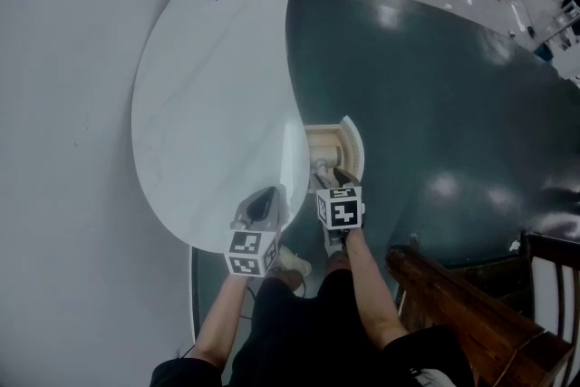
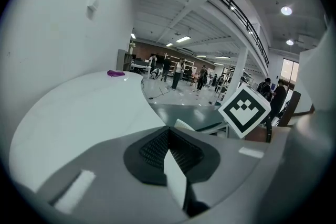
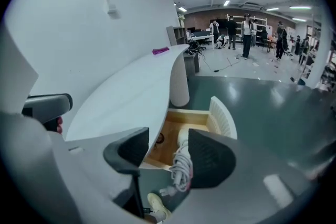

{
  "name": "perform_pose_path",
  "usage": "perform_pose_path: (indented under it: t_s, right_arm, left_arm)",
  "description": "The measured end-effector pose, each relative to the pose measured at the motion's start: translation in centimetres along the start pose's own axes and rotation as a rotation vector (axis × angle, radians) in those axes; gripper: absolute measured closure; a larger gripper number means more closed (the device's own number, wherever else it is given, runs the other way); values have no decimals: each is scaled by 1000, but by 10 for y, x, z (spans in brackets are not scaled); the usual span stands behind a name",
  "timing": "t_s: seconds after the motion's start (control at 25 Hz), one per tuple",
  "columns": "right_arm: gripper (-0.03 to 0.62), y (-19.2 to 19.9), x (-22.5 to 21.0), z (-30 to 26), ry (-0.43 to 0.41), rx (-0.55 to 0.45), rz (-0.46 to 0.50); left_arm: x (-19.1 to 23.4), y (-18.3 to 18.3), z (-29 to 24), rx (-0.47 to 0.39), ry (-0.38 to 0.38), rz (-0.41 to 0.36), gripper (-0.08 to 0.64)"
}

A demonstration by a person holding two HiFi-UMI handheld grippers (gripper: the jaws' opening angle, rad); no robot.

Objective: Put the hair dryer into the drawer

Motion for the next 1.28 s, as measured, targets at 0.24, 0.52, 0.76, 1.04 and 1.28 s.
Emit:
perform_pose_path:
  t_s: [0.24, 0.52, 0.76, 1.04, 1.28]
  right_arm:
    - [371, -30, 2, 48, 22, -118, 43]
    - [405, -59, 6, 111, 32, -248, 112]
    - [462, -73, 11, 159, 63, -362, 163]
    - [494, -86, 18, 207, 85, -509, 230]
    - [528, -88, 25, 239, 95, -610, 292]
  left_arm:
    - [-21, -21, 14, -60, 4, -25, 554]
    - [-46, -51, 42, -145, -9, -80, 554]
    - [-64, -71, 69, -220, -19, -96, 554]
    - [-77, -88, 92, -281, -18, -111, 554]
    - [-84, -90, 111, -315, -27, -128, 554]
Point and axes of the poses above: the fingertips, and each gripper's own axes: z backward along the fingers, x to its left, y out of its underside, the point moved 4 cm from there along z, backward along the fingers, and after that the axes turned 11 degrees about z, right-handed, at the moved point
